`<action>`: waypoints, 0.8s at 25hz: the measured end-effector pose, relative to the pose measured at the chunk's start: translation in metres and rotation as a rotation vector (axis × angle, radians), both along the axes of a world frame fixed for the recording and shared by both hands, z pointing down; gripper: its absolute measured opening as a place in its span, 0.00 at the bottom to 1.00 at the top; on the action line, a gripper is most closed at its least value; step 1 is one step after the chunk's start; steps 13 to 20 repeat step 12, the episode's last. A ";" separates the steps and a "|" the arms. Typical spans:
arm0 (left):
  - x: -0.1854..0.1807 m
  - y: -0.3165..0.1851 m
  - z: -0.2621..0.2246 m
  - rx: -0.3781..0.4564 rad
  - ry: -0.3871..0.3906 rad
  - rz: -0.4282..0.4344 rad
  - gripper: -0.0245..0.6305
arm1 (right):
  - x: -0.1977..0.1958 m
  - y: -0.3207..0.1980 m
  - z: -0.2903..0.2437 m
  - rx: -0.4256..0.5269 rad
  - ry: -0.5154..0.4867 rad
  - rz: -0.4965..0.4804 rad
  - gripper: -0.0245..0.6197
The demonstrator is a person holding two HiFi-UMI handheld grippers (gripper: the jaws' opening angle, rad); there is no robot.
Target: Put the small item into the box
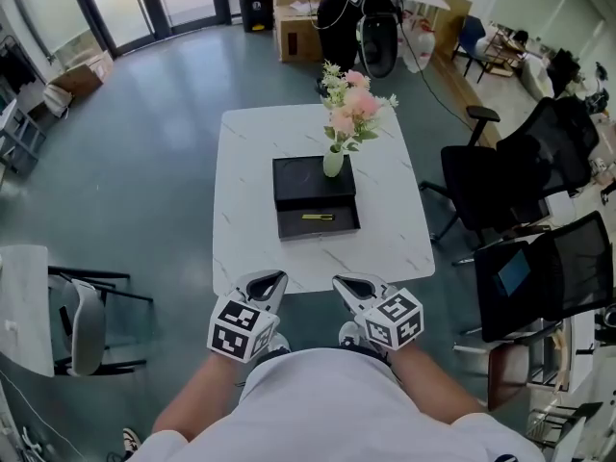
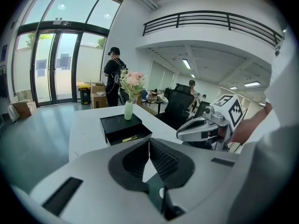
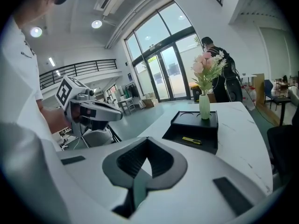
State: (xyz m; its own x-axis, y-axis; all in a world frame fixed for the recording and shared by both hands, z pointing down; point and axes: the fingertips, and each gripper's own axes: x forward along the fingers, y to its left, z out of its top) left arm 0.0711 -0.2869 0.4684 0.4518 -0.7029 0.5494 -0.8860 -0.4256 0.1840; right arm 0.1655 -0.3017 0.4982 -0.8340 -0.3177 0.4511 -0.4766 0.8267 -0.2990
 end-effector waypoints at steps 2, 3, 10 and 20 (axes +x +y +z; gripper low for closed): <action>0.002 0.000 0.000 0.000 -0.003 0.005 0.06 | 0.001 0.000 0.000 0.003 0.000 -0.001 0.06; 0.002 0.000 0.000 0.000 -0.005 0.006 0.06 | 0.001 -0.001 -0.001 0.004 -0.001 -0.001 0.06; 0.000 0.001 0.000 -0.001 -0.007 0.016 0.06 | -0.003 0.002 -0.001 0.000 -0.003 0.005 0.06; -0.001 0.002 -0.001 0.000 -0.006 0.017 0.06 | -0.004 0.004 0.000 -0.004 0.000 0.006 0.06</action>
